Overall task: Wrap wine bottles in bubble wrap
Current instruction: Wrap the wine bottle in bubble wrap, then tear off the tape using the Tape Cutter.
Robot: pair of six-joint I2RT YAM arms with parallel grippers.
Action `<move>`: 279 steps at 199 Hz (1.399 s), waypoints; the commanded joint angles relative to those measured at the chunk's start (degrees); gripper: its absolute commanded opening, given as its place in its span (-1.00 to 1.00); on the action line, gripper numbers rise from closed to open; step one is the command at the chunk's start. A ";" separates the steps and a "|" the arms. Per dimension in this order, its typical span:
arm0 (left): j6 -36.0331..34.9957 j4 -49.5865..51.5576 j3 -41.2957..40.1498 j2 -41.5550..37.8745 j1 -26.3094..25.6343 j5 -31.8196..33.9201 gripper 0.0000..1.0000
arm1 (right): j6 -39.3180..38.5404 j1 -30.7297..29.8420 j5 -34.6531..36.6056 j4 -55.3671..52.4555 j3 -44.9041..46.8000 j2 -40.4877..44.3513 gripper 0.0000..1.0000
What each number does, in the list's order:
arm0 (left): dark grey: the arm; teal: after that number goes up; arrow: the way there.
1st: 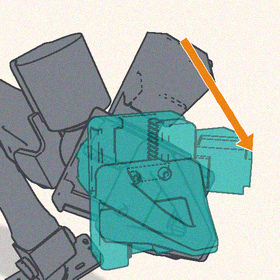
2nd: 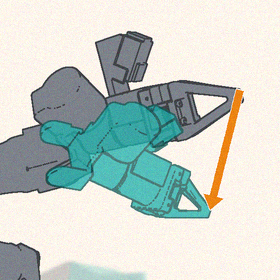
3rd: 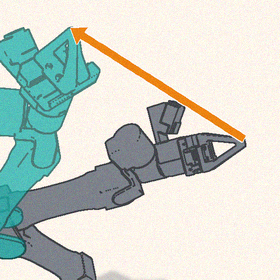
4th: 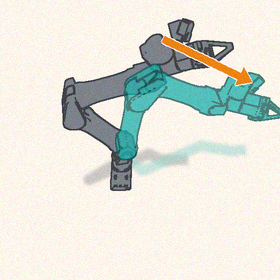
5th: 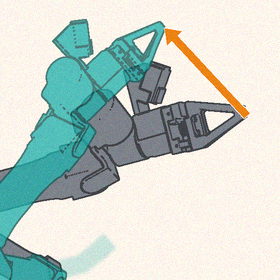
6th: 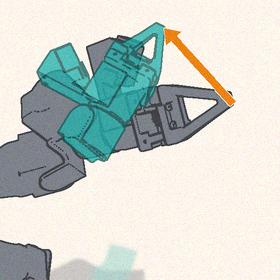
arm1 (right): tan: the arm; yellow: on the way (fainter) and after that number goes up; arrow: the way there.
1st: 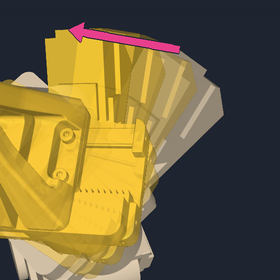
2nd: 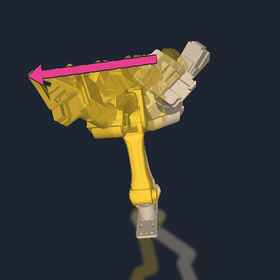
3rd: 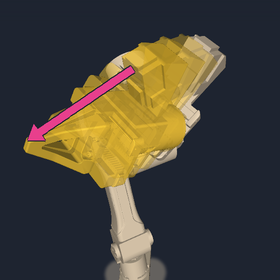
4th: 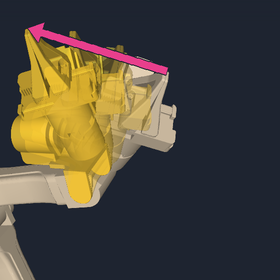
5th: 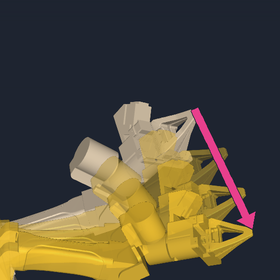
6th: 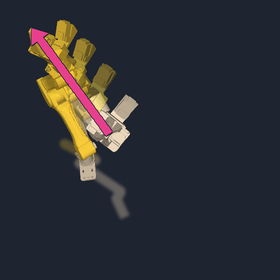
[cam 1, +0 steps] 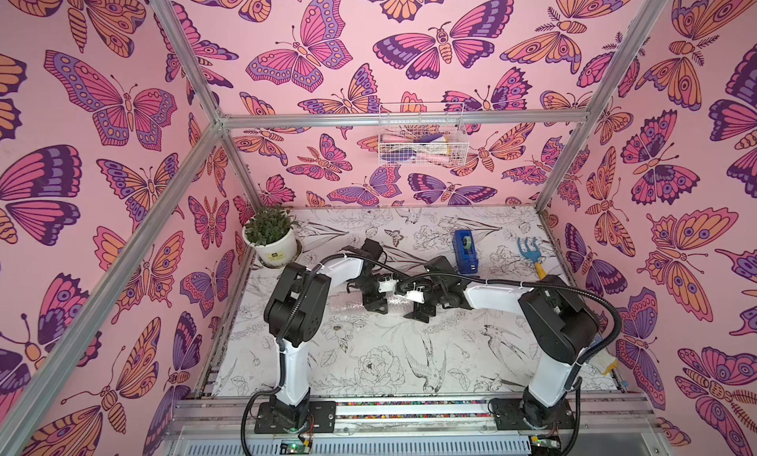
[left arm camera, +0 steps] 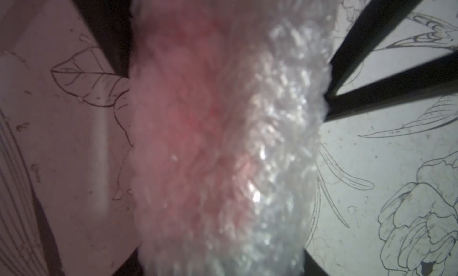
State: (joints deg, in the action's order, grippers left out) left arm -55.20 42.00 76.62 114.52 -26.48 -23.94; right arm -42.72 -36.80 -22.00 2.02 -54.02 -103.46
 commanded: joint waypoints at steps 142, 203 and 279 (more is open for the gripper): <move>39.78 14.37 3.98 13.43 0.37 -3.82 -0.57 | 61.80 24.23 6.49 1.66 12.57 35.00 0.98; 43.67 13.90 1.36 13.89 2.46 -4.77 -0.66 | 76.24 38.34 -3.45 3.85 17.93 30.87 0.99; 44.08 13.90 1.79 13.98 3.61 -3.29 -0.67 | 85.94 39.52 -19.64 19.63 14.45 10.42 0.85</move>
State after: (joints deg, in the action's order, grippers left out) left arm -14.22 48.25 83.42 121.30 -23.16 -38.61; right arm 37.23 2.28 -34.37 12.49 -37.19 -88.38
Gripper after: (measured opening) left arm 0.568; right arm 0.943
